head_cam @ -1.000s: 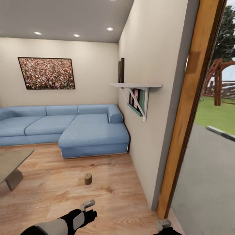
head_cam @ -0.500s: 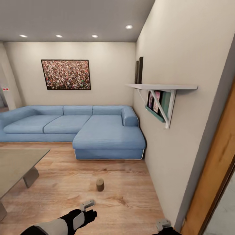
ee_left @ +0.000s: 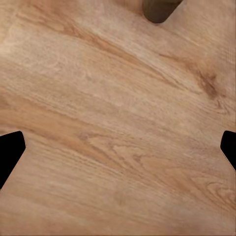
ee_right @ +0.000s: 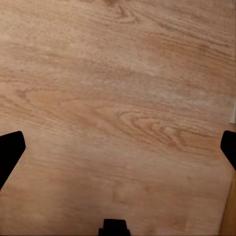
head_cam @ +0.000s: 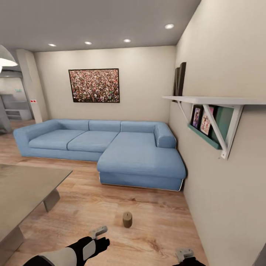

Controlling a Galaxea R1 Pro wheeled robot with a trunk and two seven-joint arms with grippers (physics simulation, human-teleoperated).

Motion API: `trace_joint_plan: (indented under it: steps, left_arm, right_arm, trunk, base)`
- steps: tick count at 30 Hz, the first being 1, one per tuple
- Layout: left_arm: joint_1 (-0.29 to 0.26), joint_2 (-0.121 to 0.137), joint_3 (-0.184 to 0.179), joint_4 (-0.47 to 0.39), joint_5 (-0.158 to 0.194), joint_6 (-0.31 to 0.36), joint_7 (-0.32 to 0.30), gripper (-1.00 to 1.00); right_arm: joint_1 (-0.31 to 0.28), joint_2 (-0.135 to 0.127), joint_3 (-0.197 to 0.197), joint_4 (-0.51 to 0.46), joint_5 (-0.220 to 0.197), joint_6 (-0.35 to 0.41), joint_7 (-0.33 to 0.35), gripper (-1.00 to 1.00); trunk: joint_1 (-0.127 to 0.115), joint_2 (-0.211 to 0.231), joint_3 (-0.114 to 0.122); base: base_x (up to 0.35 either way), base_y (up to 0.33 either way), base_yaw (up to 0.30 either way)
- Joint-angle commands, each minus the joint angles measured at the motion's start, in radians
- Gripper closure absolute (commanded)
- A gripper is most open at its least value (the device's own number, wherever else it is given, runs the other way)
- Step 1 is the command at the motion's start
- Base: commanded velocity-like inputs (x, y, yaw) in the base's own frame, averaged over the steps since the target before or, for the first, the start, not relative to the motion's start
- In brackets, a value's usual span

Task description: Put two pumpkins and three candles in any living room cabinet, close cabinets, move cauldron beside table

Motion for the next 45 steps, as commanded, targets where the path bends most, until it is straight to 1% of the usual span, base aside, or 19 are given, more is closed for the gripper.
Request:
trace_joint_plan:
  steps: [1, 14, 23, 35, 45]
  left_arm:
    - [-0.001, -0.001, -0.008, 0.001, 0.009, 0.002, 0.002, -1.0]
    - [-0.001, -0.001, -0.008, 0.001, 0.009, 0.002, 0.002, -1.0]
    - [-0.001, -0.001, -0.008, 0.001, 0.009, 0.002, 0.002, -1.0]
    - [-0.001, -0.004, -0.009, 0.002, 0.009, 0.001, 0.002, -1.0]
    - [-0.001, -0.004, -0.009, 0.003, 0.009, 0.001, 0.001, -1.0]
  right_arm:
    - [0.0, 0.0, 0.008, -0.002, -0.009, 0.005, -0.004, -1.0]
    - [0.0, 0.0, 0.008, -0.002, -0.009, 0.006, -0.004, -1.0]
    - [0.0, 0.0, 0.008, -0.002, -0.009, 0.006, -0.004, -1.0]
    - [-0.001, -0.001, 0.007, -0.002, -0.009, 0.007, -0.005, -1.0]
    - [0.0, -0.001, 0.008, -0.002, -0.009, 0.007, -0.006, -1.0]
  trunk:
    - [0.001, -0.001, -0.001]
    - [0.001, -0.001, 0.0]
    - [0.001, -0.001, 0.0]
    - [0.001, -0.001, 0.0]
    - [0.001, -0.001, 0.0]
  base:
    - [0.333, 0.019, 0.272]
    - [0.332, -0.066, 0.279]
    - [0.299, -0.008, 0.255]
    - [0.065, -0.003, 0.012]
    - [0.281, -0.111, 0.0]
